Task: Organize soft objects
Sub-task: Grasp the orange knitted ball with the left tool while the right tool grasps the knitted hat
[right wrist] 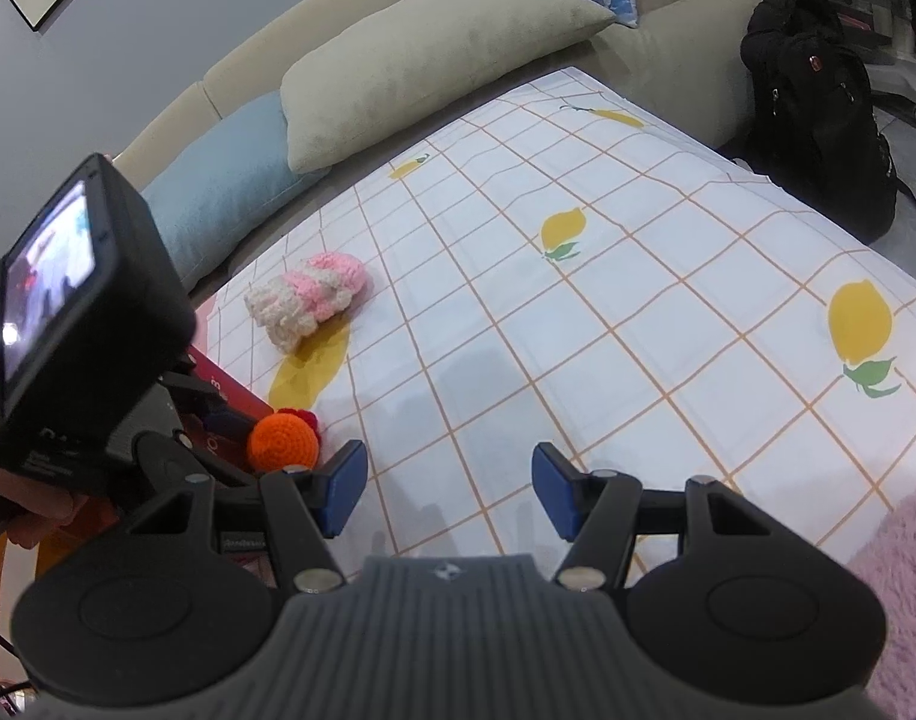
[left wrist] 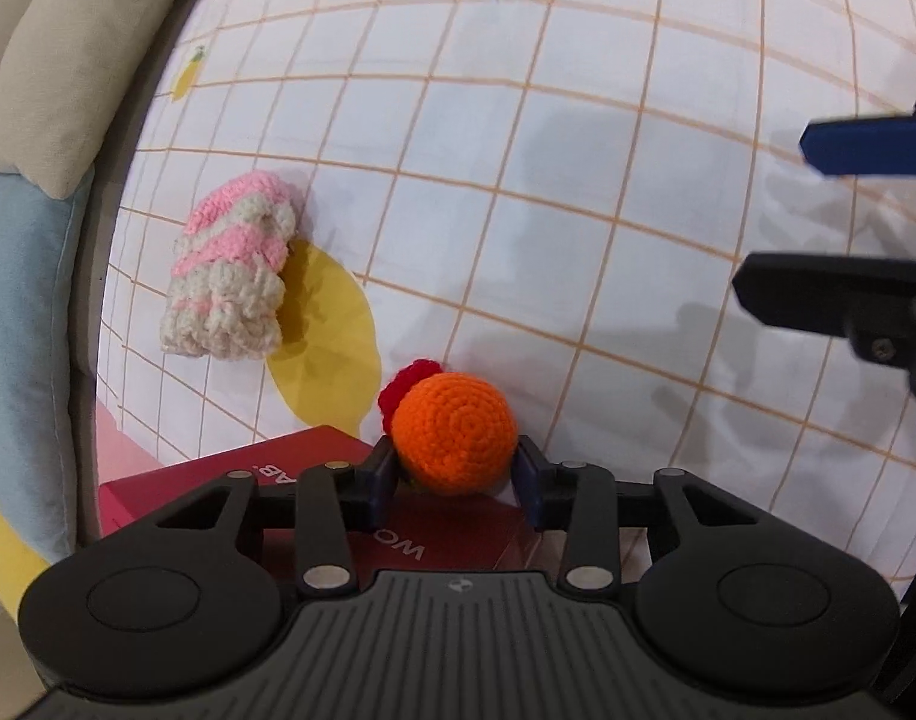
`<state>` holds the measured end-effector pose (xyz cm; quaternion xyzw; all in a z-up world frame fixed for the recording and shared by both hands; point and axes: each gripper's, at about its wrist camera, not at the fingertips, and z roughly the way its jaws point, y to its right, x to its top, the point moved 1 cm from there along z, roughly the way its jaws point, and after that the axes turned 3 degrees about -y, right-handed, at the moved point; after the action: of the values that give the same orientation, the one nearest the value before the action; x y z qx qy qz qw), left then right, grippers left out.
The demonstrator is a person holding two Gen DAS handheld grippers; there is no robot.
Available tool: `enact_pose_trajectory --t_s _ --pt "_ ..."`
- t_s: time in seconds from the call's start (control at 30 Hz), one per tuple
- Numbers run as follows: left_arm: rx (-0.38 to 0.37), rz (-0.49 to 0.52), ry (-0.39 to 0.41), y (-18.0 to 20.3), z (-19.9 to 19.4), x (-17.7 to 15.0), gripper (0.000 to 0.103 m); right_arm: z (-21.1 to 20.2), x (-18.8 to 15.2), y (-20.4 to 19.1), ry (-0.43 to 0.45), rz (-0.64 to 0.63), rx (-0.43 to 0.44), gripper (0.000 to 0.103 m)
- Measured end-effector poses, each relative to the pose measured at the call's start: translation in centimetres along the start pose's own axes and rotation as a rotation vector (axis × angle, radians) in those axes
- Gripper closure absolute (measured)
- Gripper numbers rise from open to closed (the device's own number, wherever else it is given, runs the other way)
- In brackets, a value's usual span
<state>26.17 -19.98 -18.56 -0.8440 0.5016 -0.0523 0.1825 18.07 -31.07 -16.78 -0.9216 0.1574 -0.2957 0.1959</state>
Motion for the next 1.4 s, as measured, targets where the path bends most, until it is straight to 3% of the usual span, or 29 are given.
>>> enact_pose_trajectory --t_s 0.13,0.37,0.53,0.73,0.97,1.2,1.37,1.4 --pt "-0.052 -0.102 0.101 -1.3 -2.0 -0.7 0.058 -0.1 0.0 -0.7 0.004 -0.046 0.005 0.043" --pt "-0.207 -0.406 0.319 -5.3 -7.1 -3.5 0.058 0.5 1.1 -2.8 0.059 -0.229 0.003 0.043" --pt "-0.210 -0.574 0.399 -8.0 -9.6 -5.5 0.058 2.5 2.3 -4.7 0.117 -0.409 0.043 0.043" --pt "-0.172 -0.726 0.422 -10.4 -10.2 -7.4 0.058 6.8 3.5 -7.2 0.162 -0.669 0.059 0.043" --pt "-0.132 -0.782 0.392 -11.3 -9.9 -8.4 0.058 10.8 5.6 -8.5 0.203 -0.736 0.098 0.039" --pt "-0.109 -0.815 0.380 -12.0 -9.6 -8.4 0.058 13.5 5.8 -9.8 0.183 -0.781 0.133 0.032" --pt "-0.092 -0.822 0.378 -12.2 -9.8 -8.7 0.058 14.9 6.0 -10.1 0.145 -0.769 0.128 0.037" --pt "-0.090 -0.823 0.377 -12.2 -9.8 -8.8 0.058 15.1 6.0 -10.0 0.130 -0.761 0.136 0.043"
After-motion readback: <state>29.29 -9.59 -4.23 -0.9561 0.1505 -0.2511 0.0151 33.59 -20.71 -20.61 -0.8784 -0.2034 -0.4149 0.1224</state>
